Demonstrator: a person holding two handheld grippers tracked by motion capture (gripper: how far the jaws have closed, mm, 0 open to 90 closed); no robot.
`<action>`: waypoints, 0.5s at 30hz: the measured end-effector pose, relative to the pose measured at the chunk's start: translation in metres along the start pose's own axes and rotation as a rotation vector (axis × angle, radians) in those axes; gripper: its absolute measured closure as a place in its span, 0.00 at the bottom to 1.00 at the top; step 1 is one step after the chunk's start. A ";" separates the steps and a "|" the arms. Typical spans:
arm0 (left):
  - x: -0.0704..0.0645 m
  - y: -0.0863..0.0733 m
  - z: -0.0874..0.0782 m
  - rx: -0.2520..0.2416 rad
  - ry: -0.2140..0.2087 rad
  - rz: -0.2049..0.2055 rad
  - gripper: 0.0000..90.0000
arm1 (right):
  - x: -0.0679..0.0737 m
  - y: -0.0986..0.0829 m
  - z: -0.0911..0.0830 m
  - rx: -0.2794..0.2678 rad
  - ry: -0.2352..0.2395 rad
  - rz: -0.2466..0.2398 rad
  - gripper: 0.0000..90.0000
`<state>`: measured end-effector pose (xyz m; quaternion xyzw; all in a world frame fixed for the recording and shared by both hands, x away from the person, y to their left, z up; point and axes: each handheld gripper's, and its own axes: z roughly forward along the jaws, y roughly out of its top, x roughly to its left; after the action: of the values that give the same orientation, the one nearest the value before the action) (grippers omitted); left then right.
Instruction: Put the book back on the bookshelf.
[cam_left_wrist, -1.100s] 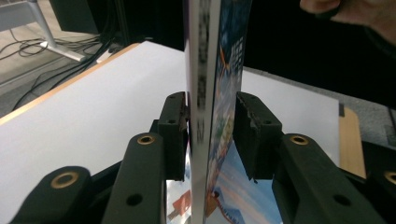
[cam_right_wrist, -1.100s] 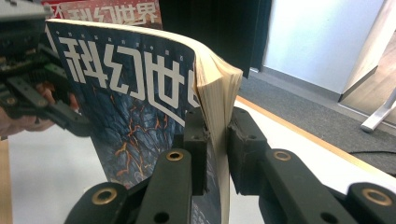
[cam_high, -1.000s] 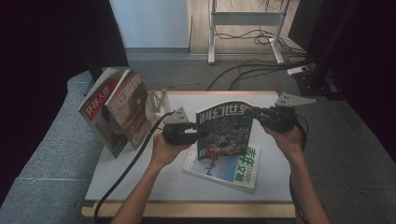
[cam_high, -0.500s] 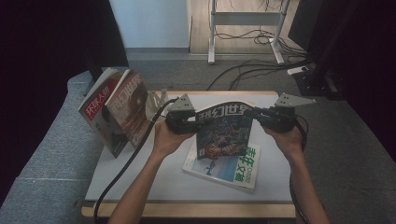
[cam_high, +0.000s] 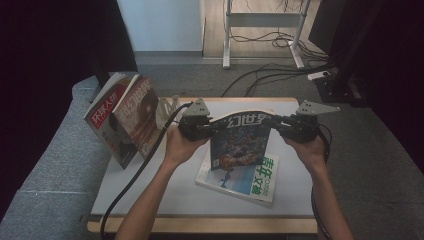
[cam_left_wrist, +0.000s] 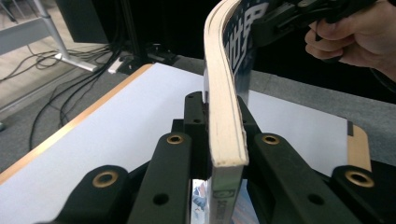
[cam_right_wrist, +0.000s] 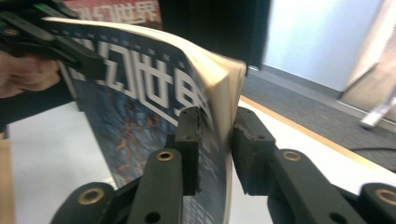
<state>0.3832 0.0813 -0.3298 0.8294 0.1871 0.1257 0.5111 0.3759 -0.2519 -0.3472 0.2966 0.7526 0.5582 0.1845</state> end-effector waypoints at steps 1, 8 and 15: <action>0.000 0.000 0.000 0.001 -0.003 -0.003 0.91 | -0.001 -0.001 -0.001 0.006 -0.018 0.000 0.76; 0.002 0.000 0.001 0.000 0.003 -0.021 0.91 | -0.011 -0.019 -0.007 0.073 -0.100 0.017 0.65; 0.003 0.000 0.000 0.006 0.000 -0.027 0.91 | -0.017 -0.048 -0.010 0.164 -0.205 0.022 0.48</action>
<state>0.3861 0.0826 -0.3297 0.8285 0.1985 0.1183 0.5101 0.3707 -0.2798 -0.3903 0.3742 0.7697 0.4636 0.2294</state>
